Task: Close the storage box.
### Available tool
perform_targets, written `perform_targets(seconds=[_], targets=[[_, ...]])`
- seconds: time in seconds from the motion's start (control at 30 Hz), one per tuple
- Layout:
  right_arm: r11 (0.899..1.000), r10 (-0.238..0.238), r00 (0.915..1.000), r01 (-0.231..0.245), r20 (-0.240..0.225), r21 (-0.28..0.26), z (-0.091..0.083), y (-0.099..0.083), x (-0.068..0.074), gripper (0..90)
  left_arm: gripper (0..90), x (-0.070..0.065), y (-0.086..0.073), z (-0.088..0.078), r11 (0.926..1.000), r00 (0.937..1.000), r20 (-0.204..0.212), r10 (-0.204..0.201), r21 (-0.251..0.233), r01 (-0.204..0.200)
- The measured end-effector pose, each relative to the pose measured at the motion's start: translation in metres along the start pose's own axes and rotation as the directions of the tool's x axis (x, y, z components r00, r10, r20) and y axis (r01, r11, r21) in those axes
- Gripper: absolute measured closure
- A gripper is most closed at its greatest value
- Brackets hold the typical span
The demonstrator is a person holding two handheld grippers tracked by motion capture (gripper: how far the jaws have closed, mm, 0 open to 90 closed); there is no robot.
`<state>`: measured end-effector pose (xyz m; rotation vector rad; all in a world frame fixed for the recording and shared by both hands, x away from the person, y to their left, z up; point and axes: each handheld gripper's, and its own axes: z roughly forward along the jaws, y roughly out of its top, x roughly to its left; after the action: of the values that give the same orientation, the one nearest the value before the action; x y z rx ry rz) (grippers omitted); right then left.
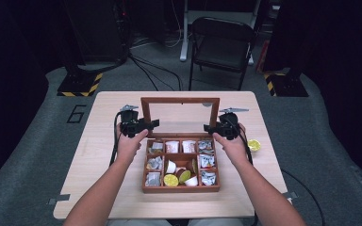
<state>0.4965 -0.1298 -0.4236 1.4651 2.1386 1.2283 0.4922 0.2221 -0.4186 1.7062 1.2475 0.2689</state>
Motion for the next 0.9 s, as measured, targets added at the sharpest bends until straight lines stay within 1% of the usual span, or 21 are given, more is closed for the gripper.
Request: perform_targets(seconds=[0.03, 0.1, 0.13, 0.17, 0.2, 0.23, 0.27, 0.33, 0.4, 0.43, 0.47, 0.53, 0.7, 0.77, 0.83, 0.9], targets=[[1.0, 0.001, 1.0, -0.002, -0.009, -0.013, -0.004, 0.001, 0.0, 44.9, 37.5, 0.0, 0.0, -0.002, 1.0, 1.0, 0.002, 0.0, -0.008, 0.0], [1.0, 0.0, 0.9999, 0.0, -0.012, -0.028, -0.01, 0.005, 0.001, 45.0, 38.1, -0.001, 0.001, -0.005, 0.9997, 0.9999, 0.008, -0.007, -0.025, 0.007], [0.999, -0.003, 0.9999, 0.003, -0.016, -0.038, -0.013, 0.007, 0.002, 44.7, 38.6, -0.001, 0.002, -0.006, 0.9995, 1.0, 0.009, -0.003, -0.031, 0.004], [0.999, -0.009, 0.9998, 0.008, -0.019, -0.043, -0.016, 0.01, 0.003, 44.5, 38.7, -0.002, 0.002, -0.008, 0.9993, 0.9998, 0.014, -0.01, -0.036, 0.011], [0.999, -0.013, 0.9998, 0.012, -0.017, -0.045, -0.019, 0.013, 0.004, 44.5, 38.7, -0.002, 0.002, -0.009, 0.9993, 0.9998, 0.017, -0.009, -0.037, 0.01], [0.999, -0.014, 0.9997, 0.013, -0.018, -0.046, -0.021, 0.014, 0.006, 44.5, 38.7, -0.003, 0.002, -0.01, 0.9993, 0.9998, 0.016, -0.008, -0.036, 0.008], [0.999, -0.024, 0.9997, 0.023, -0.012, -0.044, -0.024, 0.018, 0.007, 44.5, 38.6, -0.003, 0.002, -0.011, 0.9992, 0.9999, 0.016, 0.004, -0.039, -0.003], [0.998, -0.041, 0.9991, 0.041, -0.006, -0.043, -0.029, 0.021, 0.01, 44.7, 38.5, -0.005, 0.003, -0.014, 0.9992, 0.9998, 0.02, 0.003, -0.04, -0.002], [0.997, -0.05, 0.9987, 0.05, -0.01, -0.051, -0.034, 0.025, 0.011, 45.1, 38.1, -0.007, 0.004, -0.017, 0.9992, 0.9996, 0.029, 0.004, -0.041, -0.003], [0.997, -0.049, 0.9987, 0.049, -0.014, -0.053, -0.037, 0.025, 0.012, 45.0, 37.9, -0.007, 0.004, -0.019, 0.9988, 0.9993, 0.032, 0.019, -0.045, -0.018], [0.997, -0.054, 0.9984, 0.053, -0.017, -0.053, -0.039, 0.026, 0.013, 44.8, 37.6, -0.009, 0.005, -0.022, 0.9988, 0.9991, 0.039, 0.017, -0.047, -0.015], [0.997, -0.059, 0.998, 0.058, -0.023, -0.051, -0.043, 0.025, 0.015, 44.7, 37.3, -0.011, 0.006, -0.028, 0.9982, 0.9982, 0.047, 0.039, -0.048, -0.037], [0.996, -0.07, 0.9964, 0.067, -0.049, -0.053, -0.056, 0.022, 0.02, 44.1, 37.3, -0.018, 0.004, -0.044, 0.9957, 0.9952, 0.065, 0.073, -0.062, -0.069], [0.994, -0.092, 0.9944, 0.089, -0.053, -0.058, -0.063, 0.02, 0.022, 44.2, 37.1, -0.021, 0.003, -0.05, 0.9953, 0.994, 0.077, 0.078, -0.063, -0.073], [0.994, -0.096, 0.9937, 0.093, -0.058, -0.061, -0.069, 0.018, 0.024, 44.1, 37.0, -0.023, 0.001, -0.055, 0.9947, 0.9926, 0.084, 0.088, -0.06, -0.083], [0.994, -0.097, 0.9929, 0.092, -0.069, -0.066, -0.075, 0.017, 0.025, 44.1, 36.9, -0.025, -0.001, -0.058, 0.9943, 0.9922, 0.086, 0.09, -0.066, -0.084]])
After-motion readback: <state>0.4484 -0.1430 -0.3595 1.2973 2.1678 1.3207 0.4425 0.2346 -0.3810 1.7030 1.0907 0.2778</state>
